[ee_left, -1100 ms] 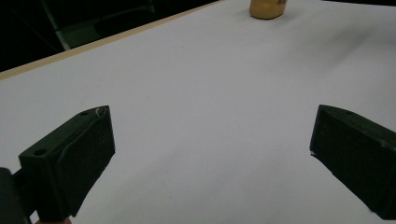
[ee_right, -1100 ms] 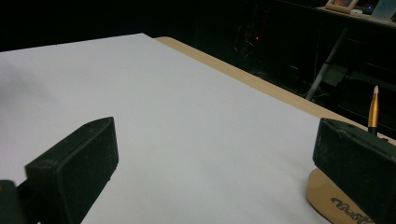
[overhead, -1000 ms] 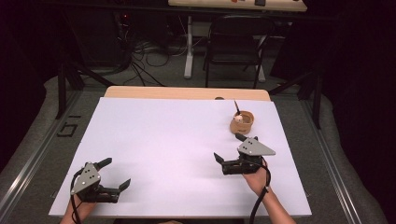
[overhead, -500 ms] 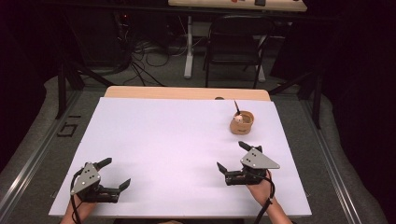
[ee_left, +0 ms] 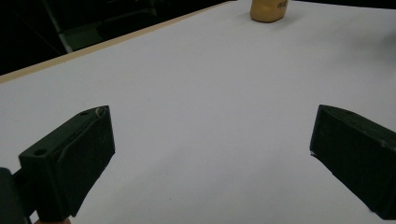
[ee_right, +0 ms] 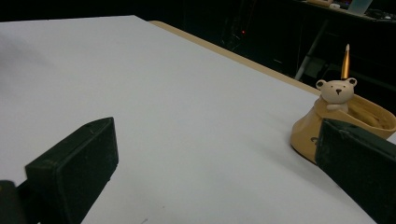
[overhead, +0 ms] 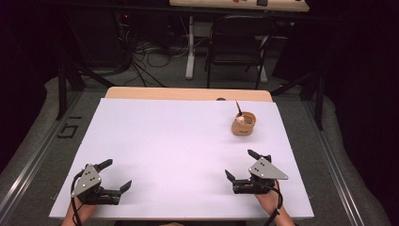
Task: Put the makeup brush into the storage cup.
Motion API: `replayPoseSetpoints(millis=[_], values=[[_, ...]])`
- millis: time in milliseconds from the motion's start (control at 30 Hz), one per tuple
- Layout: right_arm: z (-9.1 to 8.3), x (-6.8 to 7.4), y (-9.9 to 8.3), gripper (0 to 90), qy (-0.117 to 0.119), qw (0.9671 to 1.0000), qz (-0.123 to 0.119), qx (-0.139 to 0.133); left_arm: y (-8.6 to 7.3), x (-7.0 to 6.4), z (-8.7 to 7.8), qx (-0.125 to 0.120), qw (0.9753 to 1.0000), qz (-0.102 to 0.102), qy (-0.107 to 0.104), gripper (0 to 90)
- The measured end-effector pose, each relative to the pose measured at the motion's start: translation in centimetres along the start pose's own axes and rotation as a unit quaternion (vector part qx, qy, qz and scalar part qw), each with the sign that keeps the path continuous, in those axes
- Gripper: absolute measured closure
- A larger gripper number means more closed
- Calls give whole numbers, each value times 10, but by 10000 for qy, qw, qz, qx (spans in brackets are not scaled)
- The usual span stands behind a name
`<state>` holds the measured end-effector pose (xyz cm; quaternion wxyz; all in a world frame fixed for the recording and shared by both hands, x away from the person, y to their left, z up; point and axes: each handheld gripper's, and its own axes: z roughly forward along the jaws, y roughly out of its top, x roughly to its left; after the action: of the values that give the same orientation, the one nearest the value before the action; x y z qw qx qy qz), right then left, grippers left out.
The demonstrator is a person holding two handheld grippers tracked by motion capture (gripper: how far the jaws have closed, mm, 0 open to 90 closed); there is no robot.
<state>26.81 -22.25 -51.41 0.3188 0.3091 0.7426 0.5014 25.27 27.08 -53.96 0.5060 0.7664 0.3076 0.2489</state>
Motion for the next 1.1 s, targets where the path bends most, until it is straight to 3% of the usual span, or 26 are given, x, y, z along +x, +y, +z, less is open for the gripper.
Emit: replayPoseSetpoints(millis=[267,467,1100], values=[[-8,2,-5,0,0,10000,20,47,0,0,1,3,10000,-13,33,0],[-16,4,-7,0,26,9999,68,-82,0,0,1,-64,10000,-33,46,0],[-33,6,-16,0,-66,10000,-28,-51,-3,-2,-1,-160,9997,-142,142,0]])
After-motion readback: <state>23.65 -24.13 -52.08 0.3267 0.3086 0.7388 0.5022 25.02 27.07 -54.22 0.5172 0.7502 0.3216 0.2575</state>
